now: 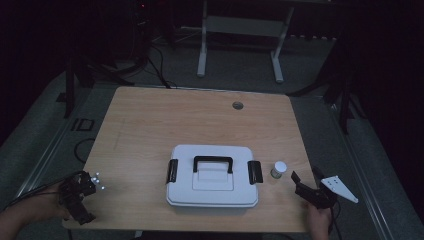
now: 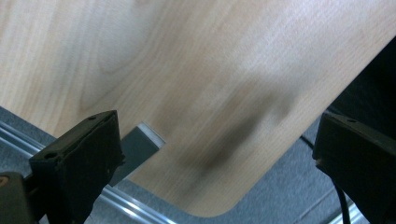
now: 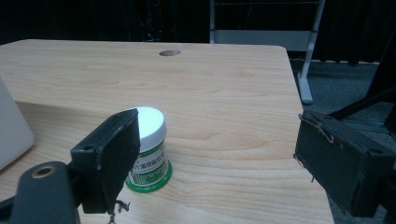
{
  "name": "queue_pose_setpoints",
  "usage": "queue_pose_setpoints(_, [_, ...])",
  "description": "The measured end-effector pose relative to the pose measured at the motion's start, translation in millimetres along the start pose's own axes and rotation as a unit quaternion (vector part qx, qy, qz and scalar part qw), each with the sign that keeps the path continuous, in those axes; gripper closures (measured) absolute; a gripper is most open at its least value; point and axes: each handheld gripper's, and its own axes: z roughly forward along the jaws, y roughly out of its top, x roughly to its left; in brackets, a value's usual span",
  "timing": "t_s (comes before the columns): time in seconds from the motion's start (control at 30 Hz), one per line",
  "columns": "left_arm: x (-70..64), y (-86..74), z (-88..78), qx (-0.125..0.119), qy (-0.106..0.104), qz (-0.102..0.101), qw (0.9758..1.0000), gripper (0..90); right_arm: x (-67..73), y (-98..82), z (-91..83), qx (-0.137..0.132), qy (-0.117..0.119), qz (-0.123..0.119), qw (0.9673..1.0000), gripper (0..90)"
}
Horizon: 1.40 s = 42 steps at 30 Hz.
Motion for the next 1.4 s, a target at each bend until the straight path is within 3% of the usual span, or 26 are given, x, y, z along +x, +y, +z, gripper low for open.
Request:
queue_pose_setpoints(0.47, [2.1,8.9,-23.8,-0.016,0.002,0.003,0.9999,1.3,0.2,-0.2,0.4,0.001,-0.002,-0.002,1.0,13.6])
queue_pose_setpoints(0.63, [0.7,17.8,-37.6,-0.026,0.006,0.015,0.9995,2.9,-0.4,-0.4,0.9,0.003,0.002,0.002,1.0,13.6])
queue_pose_setpoints(0.97, [-3.6,44.6,-66.4,-0.028,0.013,0.042,0.9986,3.9,-1.2,-0.5,0.6,0.002,0.004,0.004,1.0,13.6])
queue_pose_setpoints(1.07, [-7.8,60.3,-83.3,-0.04,0.004,0.058,0.9975,3.9,-1.0,-0.5,0.7,0.003,0.004,0.003,1.0,13.6])
queue_pose_setpoints(1.2, [-11.7,76.9,-98.2,-0.051,0.008,0.077,0.9957,3.9,-1.2,-0.6,0.9,0.004,0.004,0.004,1.0,13.6])
queue_pose_setpoints(1.4, [-18.2,99.4,-110.7,-0.046,0.014,0.103,0.9935,3.9,-1.3,-0.7,0.8,0.005,0.004,0.005,1.0,13.6])
